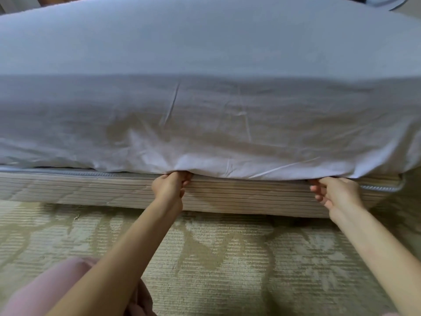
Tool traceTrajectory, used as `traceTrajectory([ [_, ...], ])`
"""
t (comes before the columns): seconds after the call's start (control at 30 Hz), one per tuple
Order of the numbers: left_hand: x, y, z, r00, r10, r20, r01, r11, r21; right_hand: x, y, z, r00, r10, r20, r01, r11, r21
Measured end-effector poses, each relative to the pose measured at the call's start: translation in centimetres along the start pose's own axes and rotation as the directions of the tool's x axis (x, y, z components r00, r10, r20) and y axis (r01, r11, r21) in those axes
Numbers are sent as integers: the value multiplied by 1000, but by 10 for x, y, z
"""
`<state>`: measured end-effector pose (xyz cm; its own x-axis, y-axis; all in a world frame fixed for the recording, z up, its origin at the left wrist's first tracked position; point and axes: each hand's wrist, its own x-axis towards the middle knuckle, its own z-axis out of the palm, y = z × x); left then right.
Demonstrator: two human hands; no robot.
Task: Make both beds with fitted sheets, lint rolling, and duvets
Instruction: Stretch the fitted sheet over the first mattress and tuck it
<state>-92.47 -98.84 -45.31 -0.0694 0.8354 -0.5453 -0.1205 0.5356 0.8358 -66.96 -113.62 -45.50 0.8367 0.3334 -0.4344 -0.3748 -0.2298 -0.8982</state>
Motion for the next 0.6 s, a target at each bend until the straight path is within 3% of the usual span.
traceTrajectory([
  [0.17,2,-1,-4,999,47,15,-48,998,49,-7,4,2,999,-26,41,26,1000,3],
  [0.3,6,-8,-6,984,171,-56,-157,968,196,-14,5,8,990,-51,133,64,994,-91],
  [0.43,8,-12,1,933,332,-142,-256,885,390,-13,2,15,993,-37,112,48,994,-93],
  [0.6,10,-17,11,877,412,-247,-235,817,527,-11,5,19,997,-21,81,29,995,-92],
])
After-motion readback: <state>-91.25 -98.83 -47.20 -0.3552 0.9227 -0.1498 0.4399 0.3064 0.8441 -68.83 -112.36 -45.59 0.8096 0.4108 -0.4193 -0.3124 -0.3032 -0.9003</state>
